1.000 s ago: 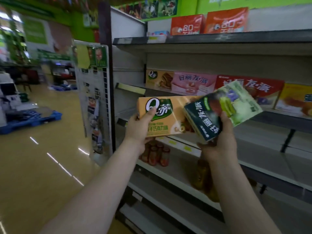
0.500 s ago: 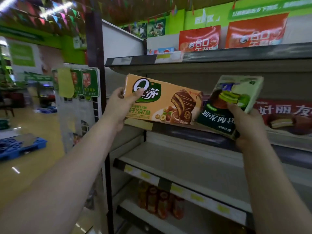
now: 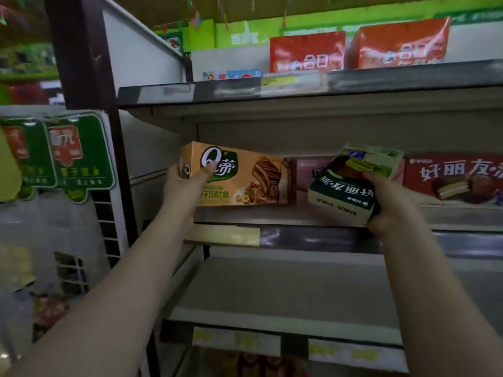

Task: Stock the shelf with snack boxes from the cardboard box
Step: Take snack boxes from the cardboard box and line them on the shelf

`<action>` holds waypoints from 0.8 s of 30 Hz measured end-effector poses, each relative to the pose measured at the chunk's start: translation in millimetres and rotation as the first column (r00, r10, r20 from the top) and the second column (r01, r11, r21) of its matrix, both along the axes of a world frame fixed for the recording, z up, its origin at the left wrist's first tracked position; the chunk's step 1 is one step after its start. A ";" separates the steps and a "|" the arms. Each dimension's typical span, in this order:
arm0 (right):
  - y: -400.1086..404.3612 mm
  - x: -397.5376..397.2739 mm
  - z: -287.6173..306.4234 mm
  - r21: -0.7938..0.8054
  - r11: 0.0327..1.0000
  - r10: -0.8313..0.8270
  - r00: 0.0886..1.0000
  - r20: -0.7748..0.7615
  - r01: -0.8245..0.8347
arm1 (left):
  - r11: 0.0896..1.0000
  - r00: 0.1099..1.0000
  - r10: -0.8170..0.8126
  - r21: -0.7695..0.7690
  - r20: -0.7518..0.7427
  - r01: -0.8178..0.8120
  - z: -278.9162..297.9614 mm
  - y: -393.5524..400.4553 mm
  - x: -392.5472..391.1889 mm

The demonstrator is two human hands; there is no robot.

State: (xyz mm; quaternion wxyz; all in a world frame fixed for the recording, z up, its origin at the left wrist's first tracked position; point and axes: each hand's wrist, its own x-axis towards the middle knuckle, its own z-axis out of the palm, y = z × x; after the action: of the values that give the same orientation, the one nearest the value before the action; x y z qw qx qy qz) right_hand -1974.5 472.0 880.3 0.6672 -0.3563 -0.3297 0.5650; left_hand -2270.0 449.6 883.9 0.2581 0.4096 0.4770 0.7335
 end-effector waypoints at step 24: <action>27.0 -22.1 14.0 0.081 0.991 -0.135 0.882 0.452 0.110 | 0.842 0.739 -0.052 -0.428 -0.672 -0.330 1.5 115.3 -33.7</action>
State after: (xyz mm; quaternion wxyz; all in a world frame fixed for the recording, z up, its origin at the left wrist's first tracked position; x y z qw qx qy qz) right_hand -1996.6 499.1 894.3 0.6145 -0.4816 -0.4688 0.4132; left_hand -2303.7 564.9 885.4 0.1157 0.5174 0.7469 0.4013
